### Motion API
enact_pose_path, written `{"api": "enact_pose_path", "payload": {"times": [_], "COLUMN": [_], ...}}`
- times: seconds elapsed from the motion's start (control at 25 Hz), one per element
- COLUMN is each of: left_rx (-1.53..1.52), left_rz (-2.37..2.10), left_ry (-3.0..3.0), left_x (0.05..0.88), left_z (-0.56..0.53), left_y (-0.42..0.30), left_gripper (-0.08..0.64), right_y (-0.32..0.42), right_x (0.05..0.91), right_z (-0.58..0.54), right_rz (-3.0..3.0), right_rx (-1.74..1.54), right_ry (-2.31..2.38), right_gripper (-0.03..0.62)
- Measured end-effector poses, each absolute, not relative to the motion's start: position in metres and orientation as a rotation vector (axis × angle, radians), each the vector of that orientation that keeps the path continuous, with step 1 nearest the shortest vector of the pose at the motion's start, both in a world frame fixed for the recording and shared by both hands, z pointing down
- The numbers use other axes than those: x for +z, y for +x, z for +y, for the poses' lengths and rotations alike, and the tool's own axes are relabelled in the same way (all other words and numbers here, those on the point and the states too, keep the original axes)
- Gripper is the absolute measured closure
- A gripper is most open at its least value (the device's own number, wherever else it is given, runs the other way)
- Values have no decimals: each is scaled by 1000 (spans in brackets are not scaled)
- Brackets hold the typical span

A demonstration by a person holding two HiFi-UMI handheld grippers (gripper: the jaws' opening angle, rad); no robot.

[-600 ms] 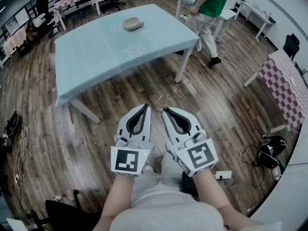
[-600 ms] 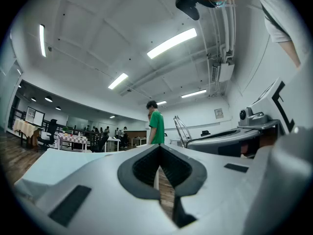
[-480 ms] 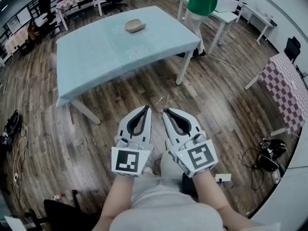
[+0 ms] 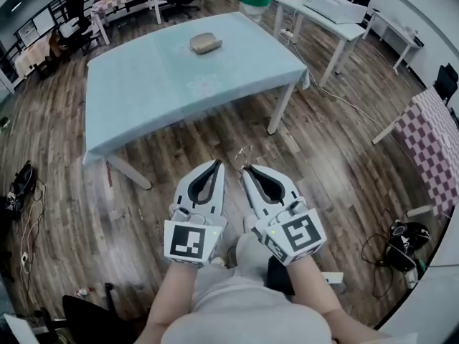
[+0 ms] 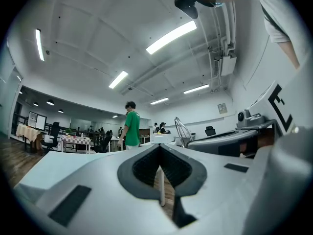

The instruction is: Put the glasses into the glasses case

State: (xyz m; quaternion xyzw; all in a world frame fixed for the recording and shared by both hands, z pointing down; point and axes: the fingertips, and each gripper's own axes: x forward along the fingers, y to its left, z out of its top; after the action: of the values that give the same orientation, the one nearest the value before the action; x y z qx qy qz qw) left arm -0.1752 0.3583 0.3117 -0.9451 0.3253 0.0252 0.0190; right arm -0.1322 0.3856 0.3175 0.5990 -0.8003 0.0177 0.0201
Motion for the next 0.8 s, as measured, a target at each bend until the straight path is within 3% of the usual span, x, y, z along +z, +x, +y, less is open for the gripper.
{"api": "enact_pose_path", "payload": {"times": [0.8], "left_rx": [12], "left_rz": [1150], "left_ry": [-2880], "left_x": [317], "left_z": [256], "left_y": [-84], "left_gripper": [552], "right_y": [-40], "right_x": [323], "right_z": [271], "right_rz": [-2604], "right_rx": [105], "right_ry": [1714], "right_gripper": [569]}}
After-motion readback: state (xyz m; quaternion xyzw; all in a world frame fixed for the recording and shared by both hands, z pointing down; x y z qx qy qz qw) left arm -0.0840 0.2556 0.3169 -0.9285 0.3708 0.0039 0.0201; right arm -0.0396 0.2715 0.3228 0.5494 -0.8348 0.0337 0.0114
